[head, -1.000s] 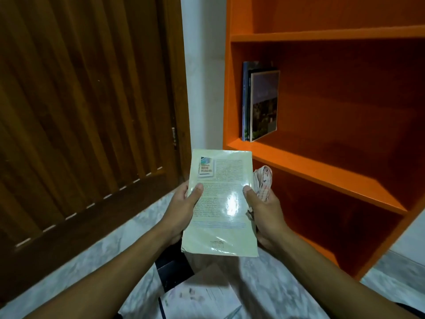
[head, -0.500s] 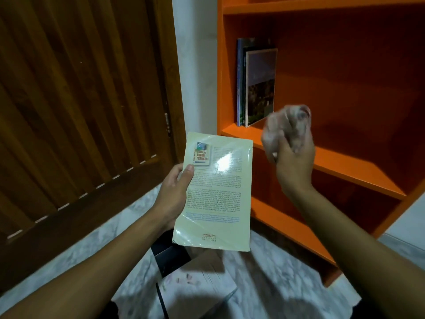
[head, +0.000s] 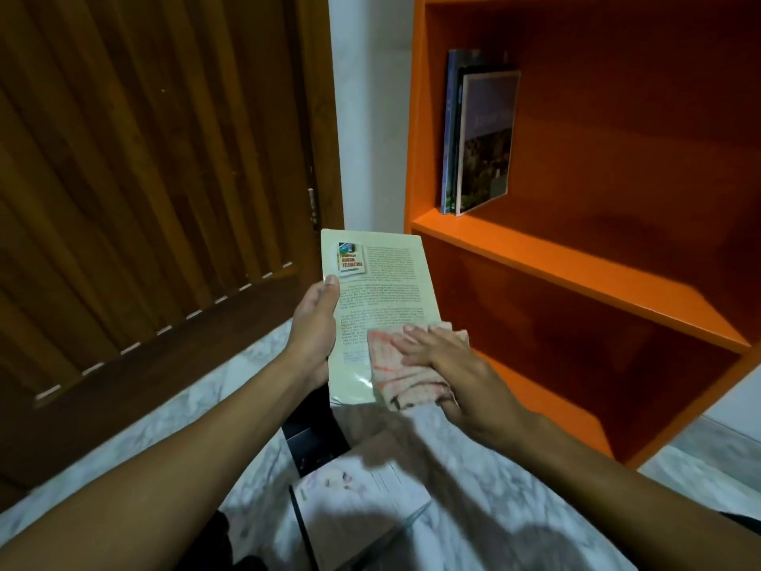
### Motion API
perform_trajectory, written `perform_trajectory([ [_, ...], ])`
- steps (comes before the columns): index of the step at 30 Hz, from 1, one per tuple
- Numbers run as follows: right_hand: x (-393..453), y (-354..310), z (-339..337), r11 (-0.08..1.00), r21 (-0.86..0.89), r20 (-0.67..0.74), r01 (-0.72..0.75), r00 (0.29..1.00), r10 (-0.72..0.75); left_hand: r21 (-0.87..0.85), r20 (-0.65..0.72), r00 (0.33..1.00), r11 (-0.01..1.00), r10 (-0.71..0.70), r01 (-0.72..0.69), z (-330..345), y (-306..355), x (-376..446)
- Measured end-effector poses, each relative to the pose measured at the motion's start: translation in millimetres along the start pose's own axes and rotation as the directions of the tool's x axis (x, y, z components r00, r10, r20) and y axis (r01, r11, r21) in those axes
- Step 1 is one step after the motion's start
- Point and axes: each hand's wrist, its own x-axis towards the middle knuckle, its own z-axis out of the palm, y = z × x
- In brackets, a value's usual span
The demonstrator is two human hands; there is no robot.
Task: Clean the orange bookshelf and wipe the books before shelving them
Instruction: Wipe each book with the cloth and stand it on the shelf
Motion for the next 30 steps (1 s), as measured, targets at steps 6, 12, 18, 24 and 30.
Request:
perform_trajectory([
  [6,-15,-11,8,0.995,0.050,0.126,0.087,0.988,-0.092,0.012,-0.093,0.995,0.999,0.044,-0.043,2,5,0],
  [12,31,-16,-26,0.894,0.363,-0.207,-0.261,0.913,0.351,0.118,-0.044,0.996,0.991,0.073,-0.067,-2,4,0],
  [18,114,6,-54,0.957,0.034,-0.409,-0.287,0.870,0.276,0.165,0.086,0.994,0.983,0.072,-0.086,4,-2,-5],
  [24,98,5,-10,0.979,0.022,-0.063,-0.201,0.977,0.202,0.034,0.053,0.998,0.999,0.034,-0.036,2,-10,6],
  [30,50,-10,23,0.999,0.035,0.095,0.020,0.995,-0.023,-0.277,-0.018,0.993,0.955,-0.119,0.109,-10,-14,24],
])
